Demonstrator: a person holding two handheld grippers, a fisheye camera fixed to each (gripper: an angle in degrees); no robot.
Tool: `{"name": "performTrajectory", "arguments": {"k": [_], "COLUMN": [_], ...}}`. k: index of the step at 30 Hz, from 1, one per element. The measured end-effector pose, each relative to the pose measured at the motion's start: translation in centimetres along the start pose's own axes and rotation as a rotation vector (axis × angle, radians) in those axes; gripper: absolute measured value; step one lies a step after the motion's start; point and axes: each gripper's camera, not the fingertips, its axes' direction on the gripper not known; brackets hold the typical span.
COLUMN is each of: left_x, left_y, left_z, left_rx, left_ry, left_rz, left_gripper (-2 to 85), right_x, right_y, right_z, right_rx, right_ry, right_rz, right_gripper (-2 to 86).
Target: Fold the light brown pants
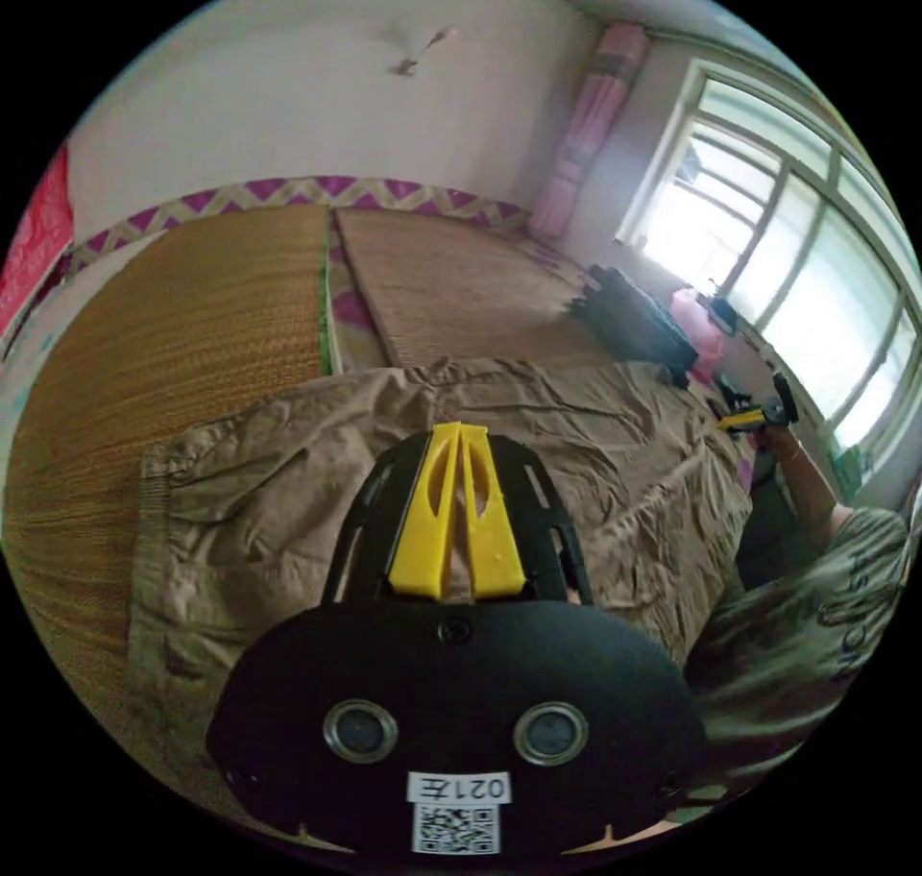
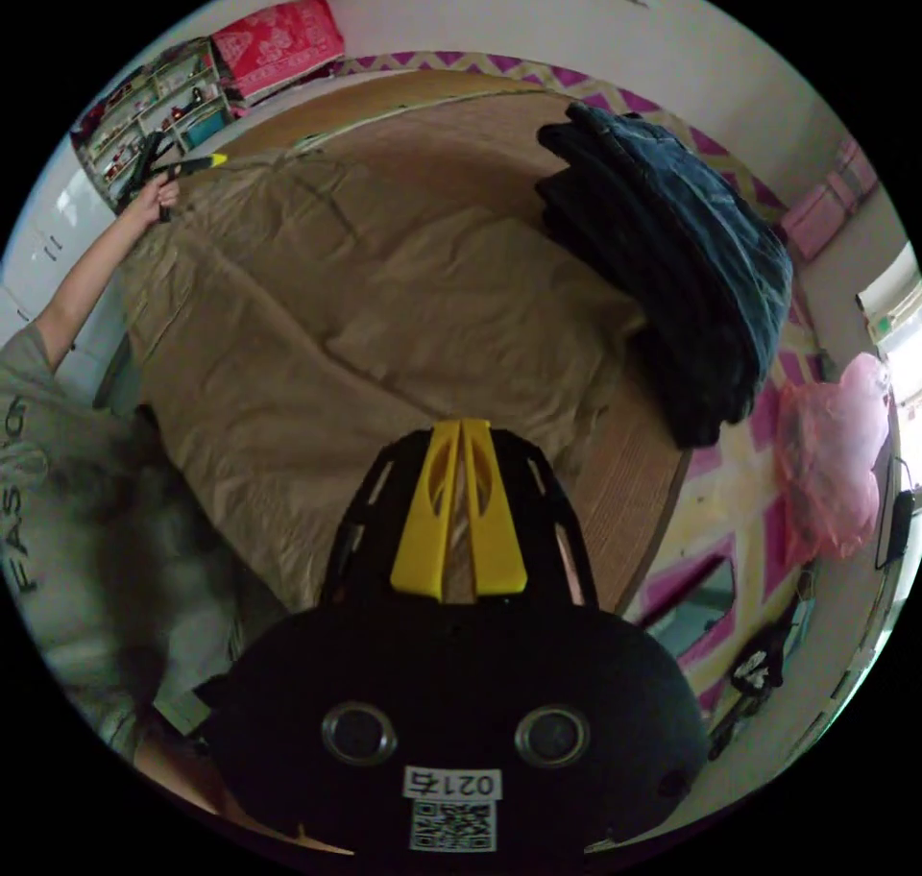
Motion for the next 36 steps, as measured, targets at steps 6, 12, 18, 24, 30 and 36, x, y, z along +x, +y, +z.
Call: {"name": "performTrajectory", "arguments": {"k": [6,12,18,24,30,36], "left_x": [6.1,8.0,6.4,4.3,0.1,-1.5], "left_y": [9.0,18.4,27.1,33.0,35.4,35.7], "left_z": [-4.9,-9.8,-17.5,-22.4,-23.3,-24.4], "left_rx": [-0.051,0.031,0.14,0.251,0.303,0.335], "left_ry": [-0.132,-0.37,-0.311,-0.215,-0.161,-0.121], "left_rz": [0.043,-0.155,-0.418,-0.636,-0.864,-0.857], "left_gripper": [-0.9,-0.7,4.6,10.4,10.6,8.9], "right_x": [0.1,0.7,1.0,3.7,5.8,7.7], "right_y": [6.8,7.8,16.8,30.3,41.2,45.8], "right_z": [0.9,-0.5,-9.3,-14.4,-16.1,-15.7], "right_rx": [-0.066,-0.008,0.201,0.391,0.537,0.571], "right_ry": [0.08,0.269,0.268,-0.151,-0.289,-0.506], "right_rz": [0.075,0.129,0.334,0.647,0.944,1.026], "right_gripper": [-0.5,-0.4,1.3,10.5,10.0,9.0]}}
